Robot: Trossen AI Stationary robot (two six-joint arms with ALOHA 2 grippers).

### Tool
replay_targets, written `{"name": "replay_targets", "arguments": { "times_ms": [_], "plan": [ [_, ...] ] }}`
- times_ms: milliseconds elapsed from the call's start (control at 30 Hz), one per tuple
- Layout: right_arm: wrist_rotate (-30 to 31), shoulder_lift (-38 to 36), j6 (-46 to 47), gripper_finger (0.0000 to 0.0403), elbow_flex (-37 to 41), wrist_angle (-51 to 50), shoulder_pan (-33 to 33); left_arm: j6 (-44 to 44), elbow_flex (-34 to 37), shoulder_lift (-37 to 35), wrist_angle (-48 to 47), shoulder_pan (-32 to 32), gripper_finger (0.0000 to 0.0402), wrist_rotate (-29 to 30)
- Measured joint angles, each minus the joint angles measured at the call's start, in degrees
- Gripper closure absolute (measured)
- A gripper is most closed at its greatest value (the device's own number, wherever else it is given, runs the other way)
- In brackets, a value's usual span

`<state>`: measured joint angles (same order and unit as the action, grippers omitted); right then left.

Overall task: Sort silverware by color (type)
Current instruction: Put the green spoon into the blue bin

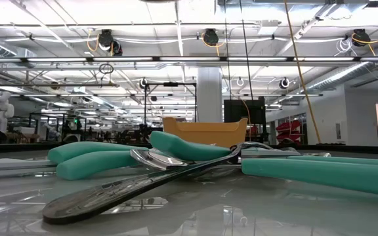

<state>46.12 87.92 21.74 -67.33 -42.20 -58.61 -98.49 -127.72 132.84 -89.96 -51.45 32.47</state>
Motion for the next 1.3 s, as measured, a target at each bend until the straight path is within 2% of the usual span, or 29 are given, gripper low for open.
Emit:
{"name": "replay_targets", "arguments": {
  "times_ms": [300,533,867,1100,1200,1300],
  "plan": [
    [0.1,0.0,-4.3,0.0225,0.0,4.8,0.0,-6.3,0.0,0.0,-0.1,-2.4,0.0323,4.5],
    [0.1,0.0,-2.8,0.0225,0.0,4.7,0.0,-10.0,0.0,0.0,0.1,-1.8,0.0323,3.8],
    [0.2,0.0,1.8,0.0225,0.0,4.7,0.0,-8.2,0.0,0.0,2.8,2.0,0.0323,3.8],
    [4.2,0.0,5.9,0.0225,0.0,4.7,0.0,-3.9,0.0,0.0,9.2,6.3,0.0323,8.4],
    [4.9,0.0,6.1,0.0225,0.0,4.7,0.0,0.9,0.0,0.0,12.2,8.0,0.0323,8.0],
    [4.8,0.0,6.1,0.0225,0.0,4.7,0.0,2.8,0.0,0.0,11.6,8.5,0.0323,5.0]
  ]
}}
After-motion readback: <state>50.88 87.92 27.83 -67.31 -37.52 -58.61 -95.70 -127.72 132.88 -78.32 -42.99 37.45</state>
